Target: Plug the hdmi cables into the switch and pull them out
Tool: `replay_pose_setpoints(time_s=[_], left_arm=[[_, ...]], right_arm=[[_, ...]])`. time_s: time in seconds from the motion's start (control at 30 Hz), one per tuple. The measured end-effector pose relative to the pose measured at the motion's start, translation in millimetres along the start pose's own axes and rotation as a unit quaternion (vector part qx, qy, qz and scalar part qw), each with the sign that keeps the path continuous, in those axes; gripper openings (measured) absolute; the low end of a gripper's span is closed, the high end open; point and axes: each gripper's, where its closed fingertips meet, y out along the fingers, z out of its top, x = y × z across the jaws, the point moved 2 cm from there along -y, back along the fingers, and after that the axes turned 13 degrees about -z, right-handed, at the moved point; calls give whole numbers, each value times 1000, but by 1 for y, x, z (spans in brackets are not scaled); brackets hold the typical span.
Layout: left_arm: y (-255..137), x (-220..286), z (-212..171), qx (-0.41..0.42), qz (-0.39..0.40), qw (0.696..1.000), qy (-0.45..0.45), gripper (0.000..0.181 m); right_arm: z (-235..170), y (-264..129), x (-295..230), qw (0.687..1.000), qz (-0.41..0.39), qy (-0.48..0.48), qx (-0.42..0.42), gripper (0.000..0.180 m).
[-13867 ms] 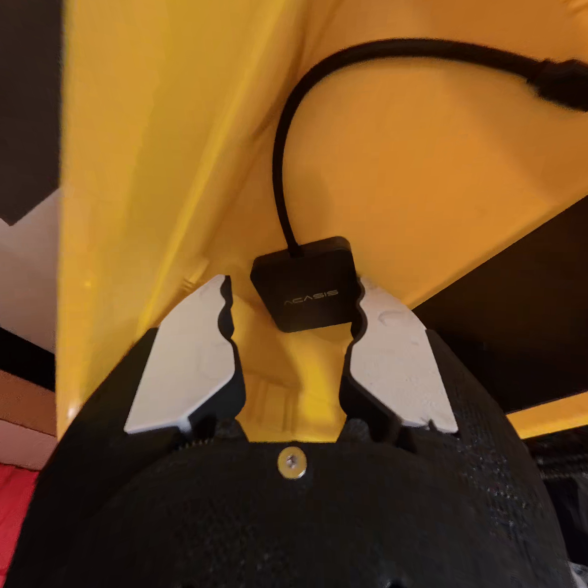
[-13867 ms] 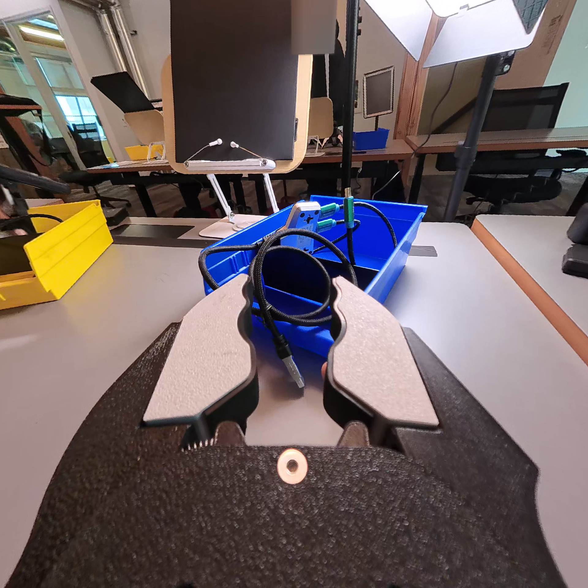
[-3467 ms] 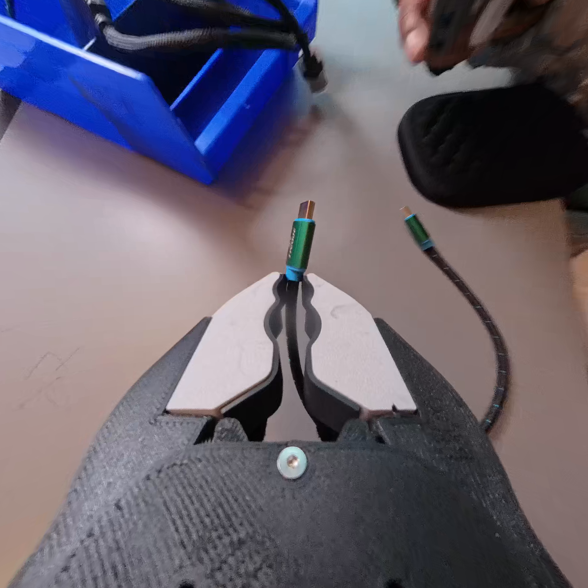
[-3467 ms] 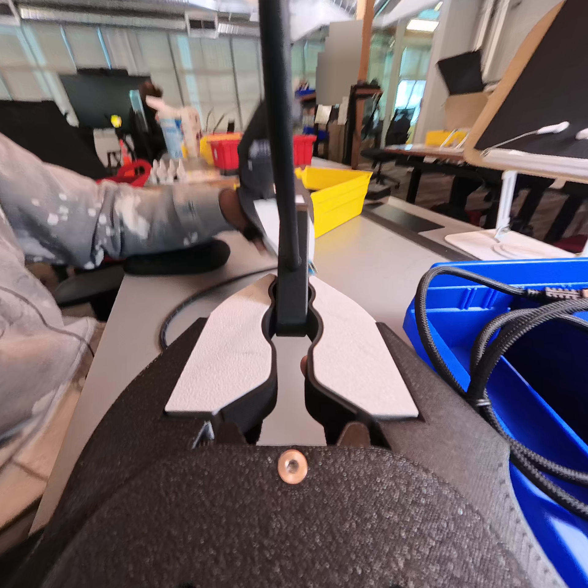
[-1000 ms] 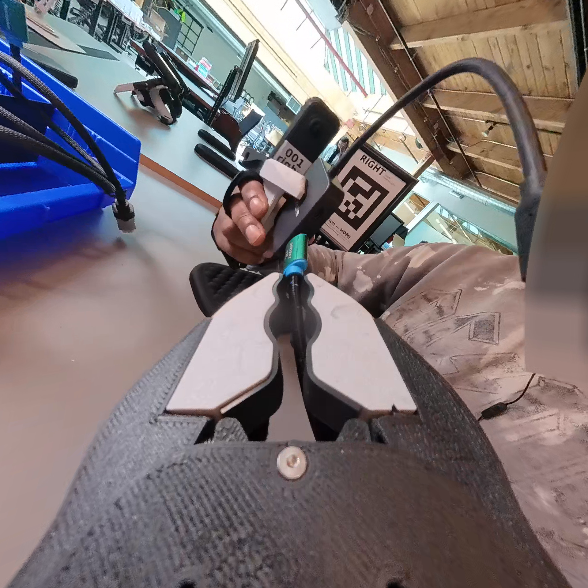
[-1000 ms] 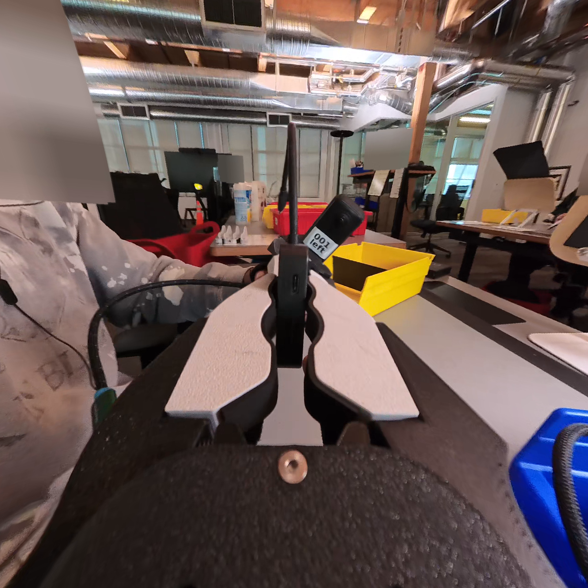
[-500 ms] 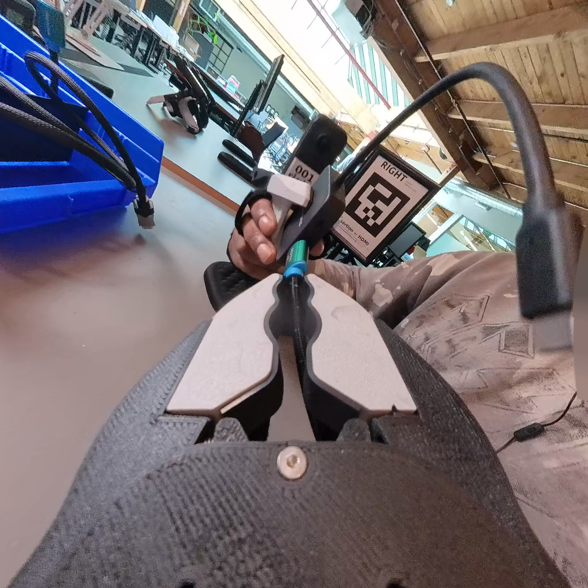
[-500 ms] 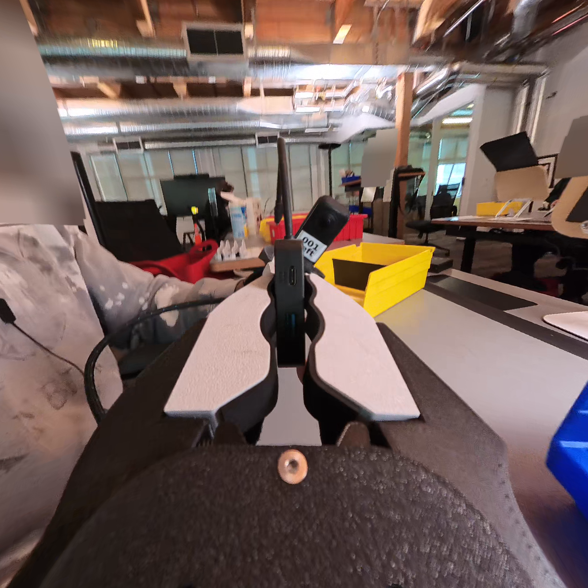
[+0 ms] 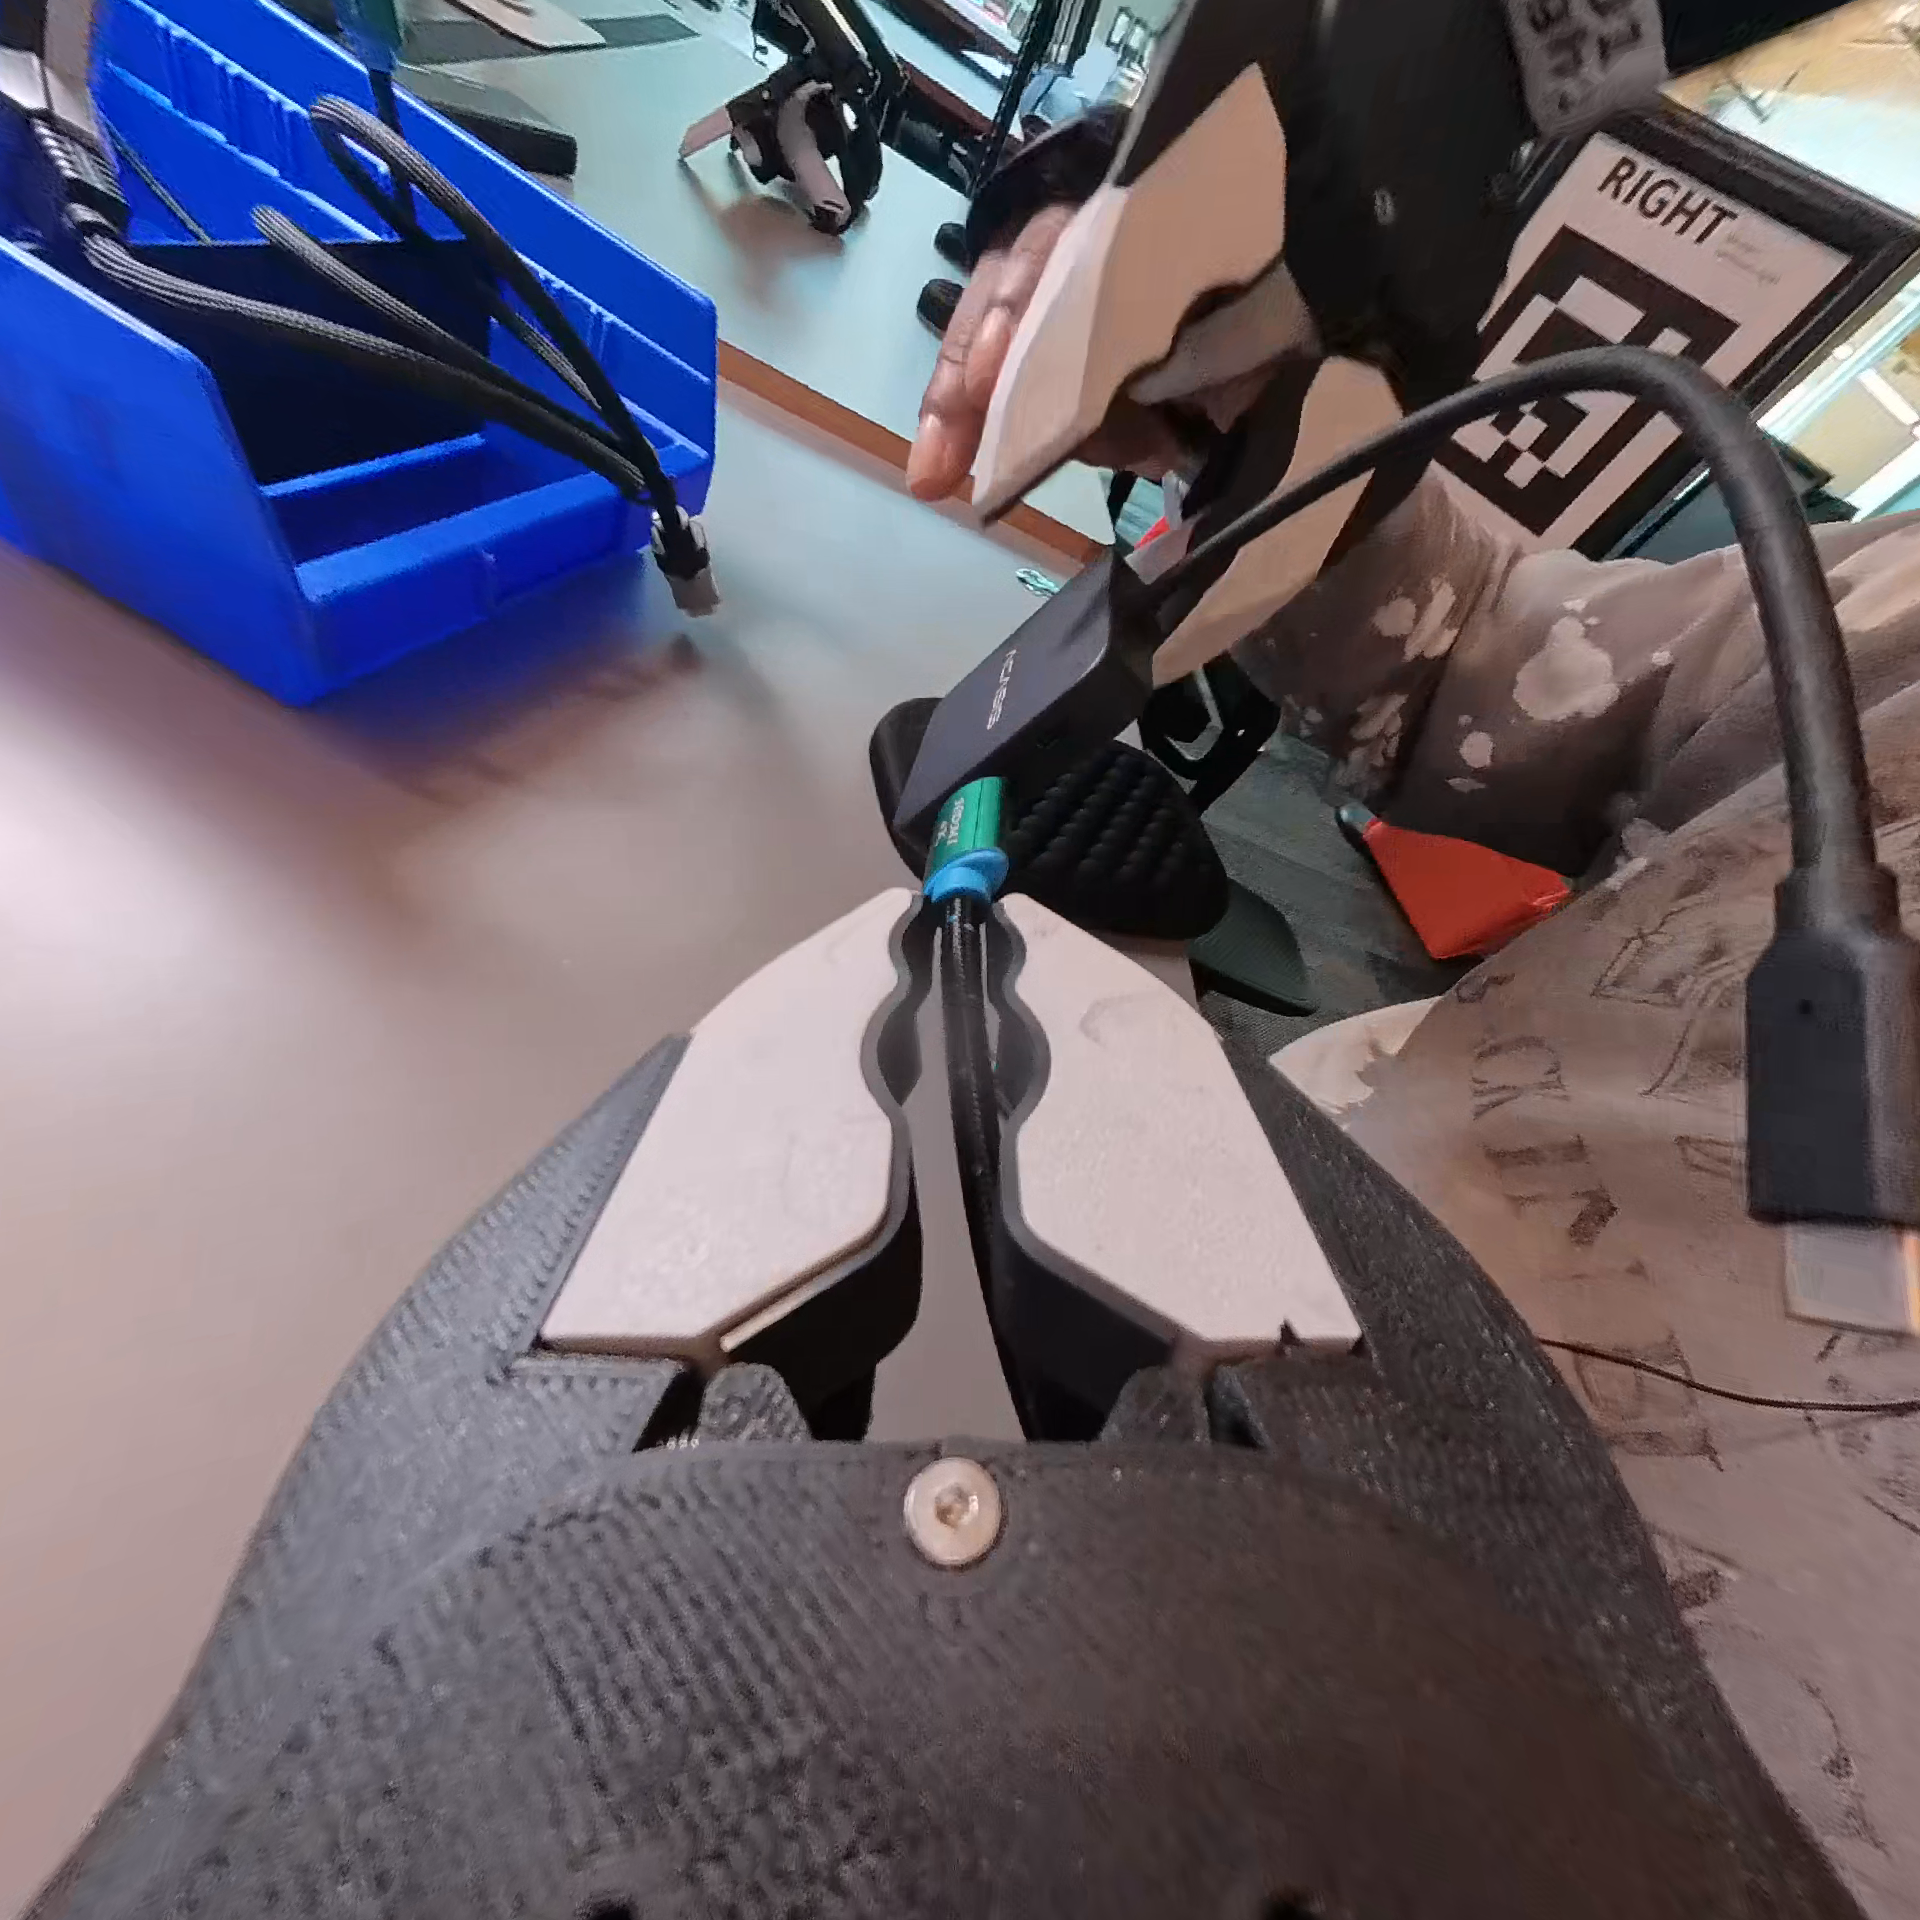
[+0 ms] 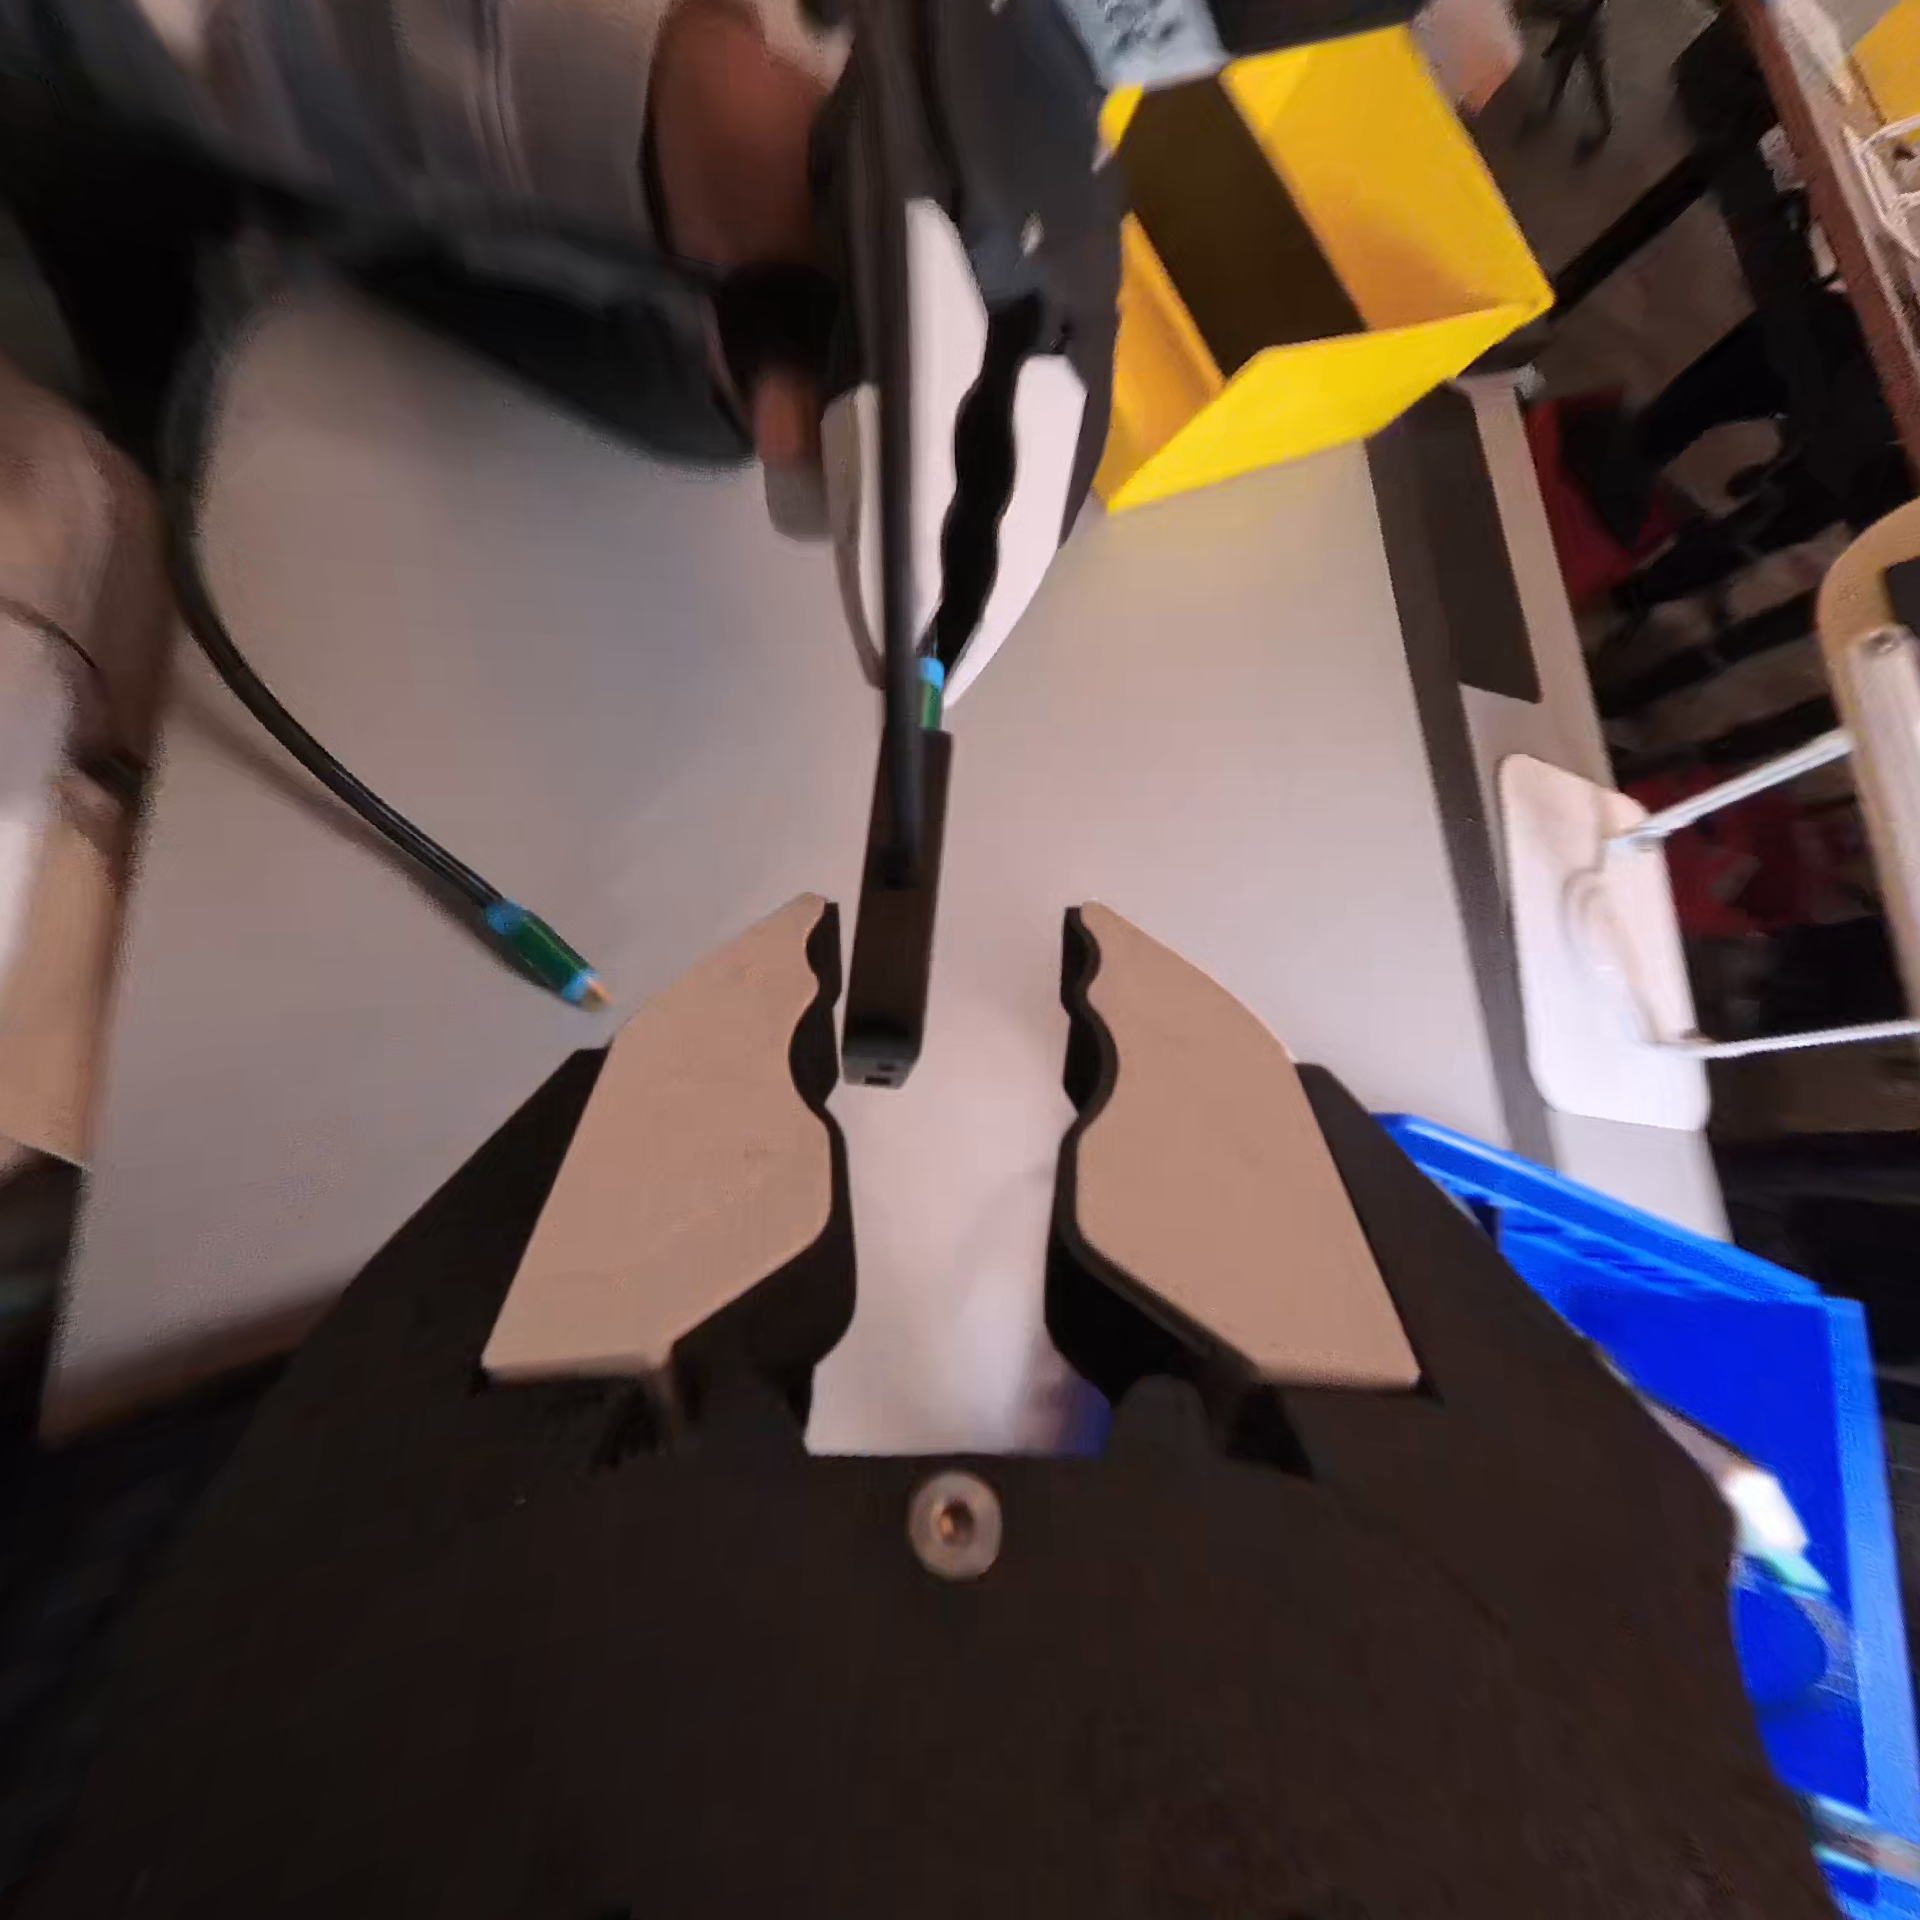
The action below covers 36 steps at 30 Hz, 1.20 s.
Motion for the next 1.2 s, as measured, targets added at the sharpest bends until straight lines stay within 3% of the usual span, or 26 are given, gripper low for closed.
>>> replay_pose_setpoints(time_s=[0.07,0.13,0.2,0.27,0.33,0.47,0.6,0.77,0.87,1.03,1.2], left_arm=[[2,1,0,5,-2,1000,2,10],[-3,0,1,6,10,999,31,11],[-13,7,13,60,-6,997,40,13],[-36,-2,27,99,46,992,61,30],[-64,-16,37,129,123,980,84,29],[-104,-31,43,169,201,959,104,30],[-110,-35,43,174,216,955,107,30],[-99,-42,35,142,224,958,112,30],[-93,-45,30,131,220,961,106,30],[-90,-50,25,114,226,962,105,29],[-92,-56,22,108,238,960,102,29]], right_arm=[[0,10,-10,998,-12,-56,-34,16],[2,13,-9,997,-31,-67,-36,14],[7,8,-5,998,-30,-52,-16,13],[9,-1,8,999,-39,-37,-6,13],[11,-15,26,999,-47,-18,0,13],[22,-53,90,995,-100,1,9,14],[29,-92,182,977,-211,23,5,13],[-4,-112,279,933,-344,-15,-106,14],[-44,-104,314,906,-373,-31,-198,14],[-117,-47,311,911,-299,-2,-283,14],[-167,5,296,908,-224,-54,-349,16]])
